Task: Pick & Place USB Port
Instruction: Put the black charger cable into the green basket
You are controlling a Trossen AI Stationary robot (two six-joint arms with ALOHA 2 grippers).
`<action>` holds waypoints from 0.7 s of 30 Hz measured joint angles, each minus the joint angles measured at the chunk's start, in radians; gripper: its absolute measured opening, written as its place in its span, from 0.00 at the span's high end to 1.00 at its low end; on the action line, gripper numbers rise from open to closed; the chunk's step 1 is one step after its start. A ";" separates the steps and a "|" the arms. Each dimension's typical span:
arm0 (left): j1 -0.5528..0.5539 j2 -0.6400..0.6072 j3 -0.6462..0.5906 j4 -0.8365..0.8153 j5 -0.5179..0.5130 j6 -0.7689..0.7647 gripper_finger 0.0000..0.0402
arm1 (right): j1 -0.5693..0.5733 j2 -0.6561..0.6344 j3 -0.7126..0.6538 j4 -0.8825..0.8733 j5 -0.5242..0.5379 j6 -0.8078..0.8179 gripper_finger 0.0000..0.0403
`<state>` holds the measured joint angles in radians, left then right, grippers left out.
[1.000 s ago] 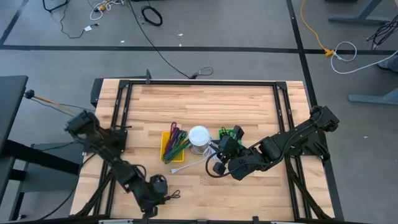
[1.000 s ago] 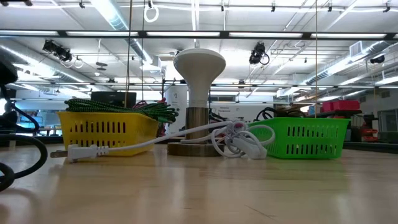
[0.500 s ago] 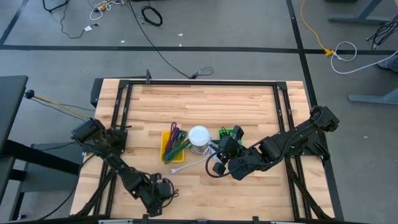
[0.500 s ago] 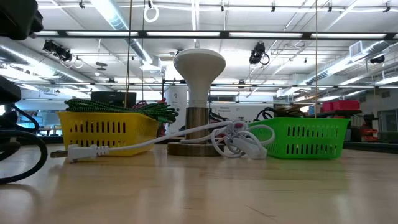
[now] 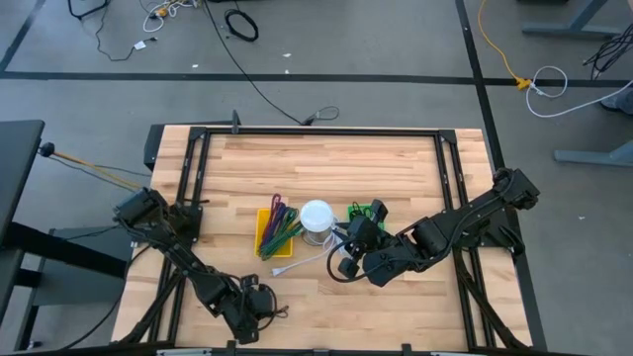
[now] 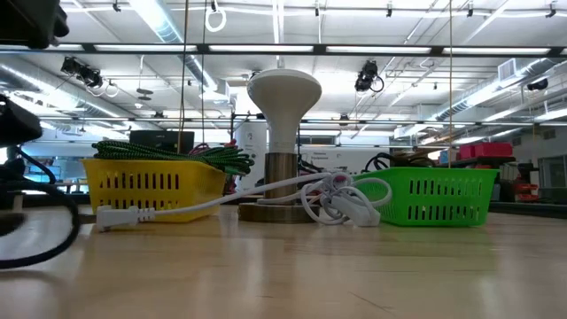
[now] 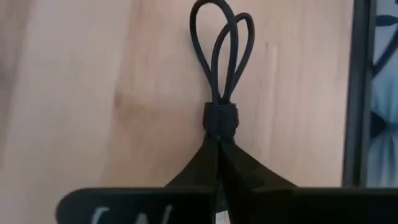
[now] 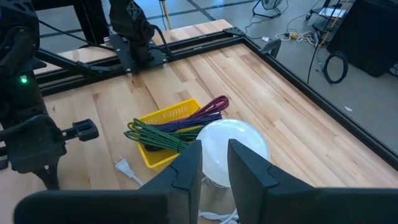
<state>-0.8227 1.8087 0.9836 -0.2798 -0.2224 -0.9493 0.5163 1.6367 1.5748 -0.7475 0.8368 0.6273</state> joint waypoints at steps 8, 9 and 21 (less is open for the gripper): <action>-0.011 -0.051 0.061 -0.049 -0.101 0.054 0.99 | 0.000 0.000 0.000 0.000 0.000 0.000 0.81; -0.017 -0.059 0.079 -0.072 -0.122 0.067 0.99 | 0.000 0.000 0.000 0.000 0.000 0.000 0.81; -0.099 -0.160 0.324 -0.453 -0.556 0.197 1.00 | 0.000 0.000 0.000 0.007 -0.024 0.000 0.81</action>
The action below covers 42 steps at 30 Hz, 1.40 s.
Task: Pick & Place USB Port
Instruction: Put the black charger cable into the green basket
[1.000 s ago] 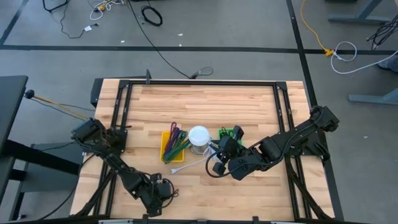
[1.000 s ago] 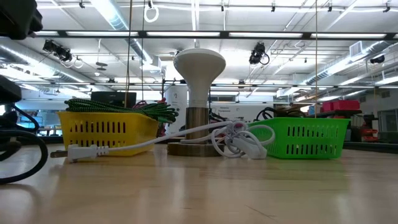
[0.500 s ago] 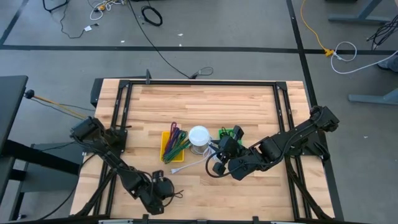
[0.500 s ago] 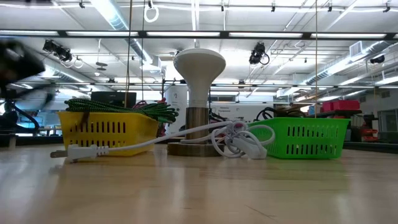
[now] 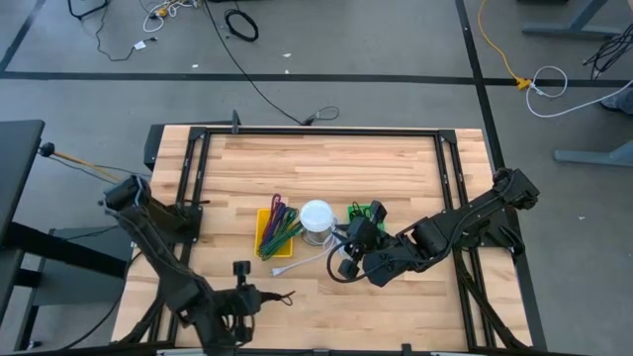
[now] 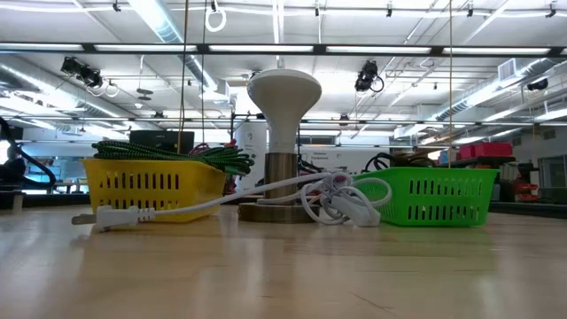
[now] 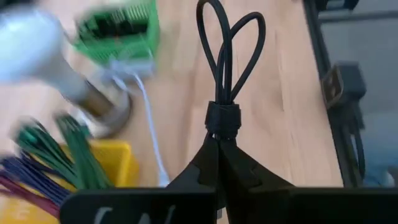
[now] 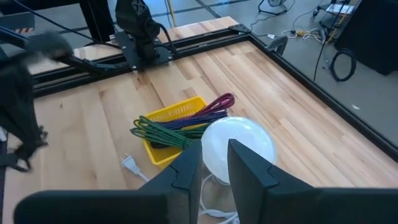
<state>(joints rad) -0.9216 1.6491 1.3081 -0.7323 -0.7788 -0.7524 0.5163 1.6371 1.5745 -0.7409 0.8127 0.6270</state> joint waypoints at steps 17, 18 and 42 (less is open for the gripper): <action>0.128 -0.308 0.010 -0.013 -0.292 0.353 1.00 | 0.048 0.000 0.000 0.390 -0.115 -0.353 0.81; 0.139 -0.321 0.010 -0.008 -0.287 0.357 1.00 | 0.055 0.000 0.000 0.429 -0.119 -0.387 0.81; 0.312 -0.338 0.010 0.428 0.130 0.739 1.00 | 0.050 0.042 0.000 0.732 -0.164 -0.714 0.80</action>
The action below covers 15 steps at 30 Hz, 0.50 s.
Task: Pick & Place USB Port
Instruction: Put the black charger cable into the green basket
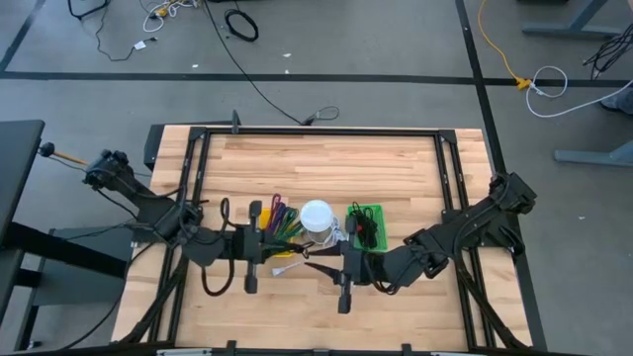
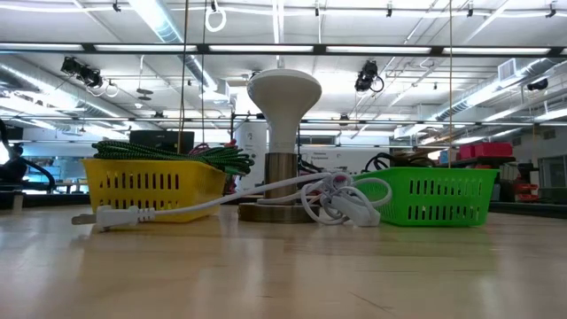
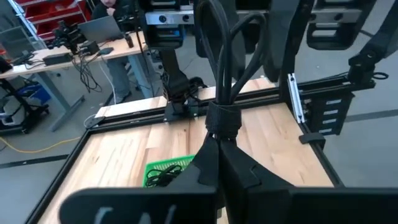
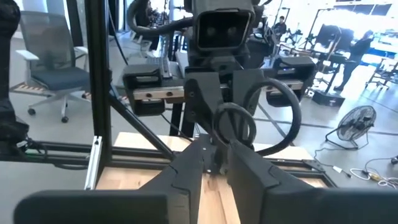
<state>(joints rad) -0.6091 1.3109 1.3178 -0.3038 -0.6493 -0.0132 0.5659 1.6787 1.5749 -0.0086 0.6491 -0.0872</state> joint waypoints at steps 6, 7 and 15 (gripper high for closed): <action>-0.007 -0.014 0.000 -0.001 -0.029 0.043 1.00 | -0.007 0.000 0.000 -0.035 -0.001 0.029 0.76; -0.007 -0.023 0.000 0.001 -0.029 0.036 1.00 | -0.007 0.000 0.000 -0.040 -0.001 0.032 0.76; -0.014 -0.025 0.000 0.001 0.001 0.019 1.00 | -0.010 0.000 0.000 -0.031 0.003 0.036 0.72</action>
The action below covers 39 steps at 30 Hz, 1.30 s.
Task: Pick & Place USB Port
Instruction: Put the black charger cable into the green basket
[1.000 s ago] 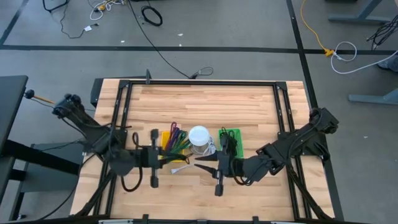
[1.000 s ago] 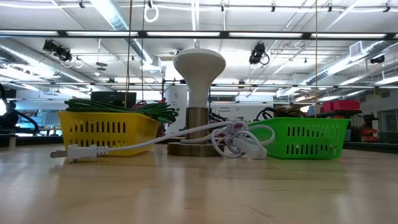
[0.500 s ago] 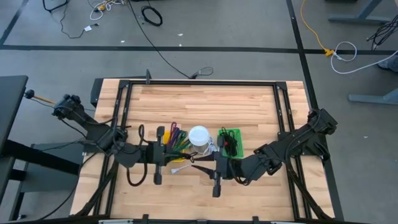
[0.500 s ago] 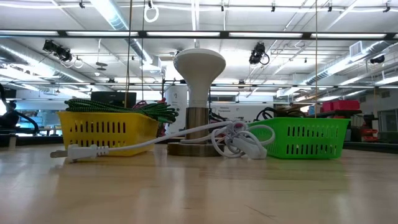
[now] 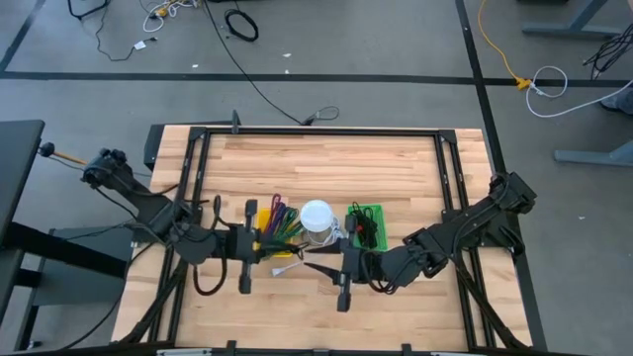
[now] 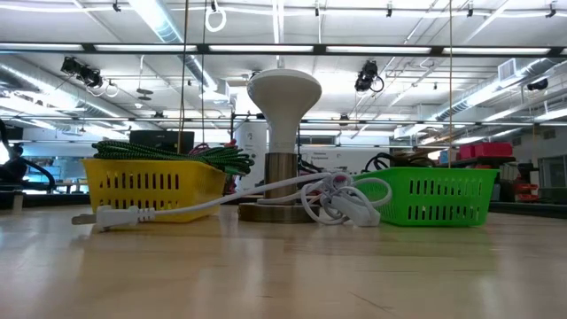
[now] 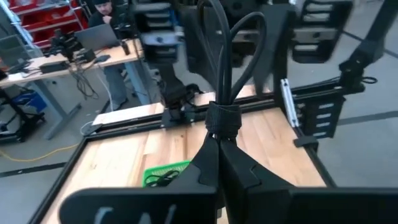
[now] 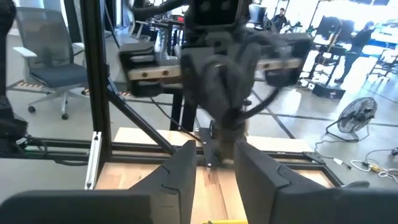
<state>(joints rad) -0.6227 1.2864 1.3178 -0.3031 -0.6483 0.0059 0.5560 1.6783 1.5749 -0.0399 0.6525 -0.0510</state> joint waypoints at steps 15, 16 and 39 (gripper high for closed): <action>0.022 0.069 0.000 -0.003 0.017 -0.007 0.99 | -0.010 -0.002 0.000 0.042 0.053 -0.039 0.92; 0.023 0.069 0.000 -0.007 0.018 -0.006 0.99 | -0.010 -0.002 0.000 0.034 0.056 -0.040 0.96; -0.003 0.018 -0.001 -0.376 -0.108 -0.219 0.93 | -0.011 -0.129 0.000 -0.442 0.307 0.286 1.00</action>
<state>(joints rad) -0.6260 1.3044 1.3170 -0.6795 -0.7559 -0.2135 0.5453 1.5490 1.5745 -0.4819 0.9600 0.2351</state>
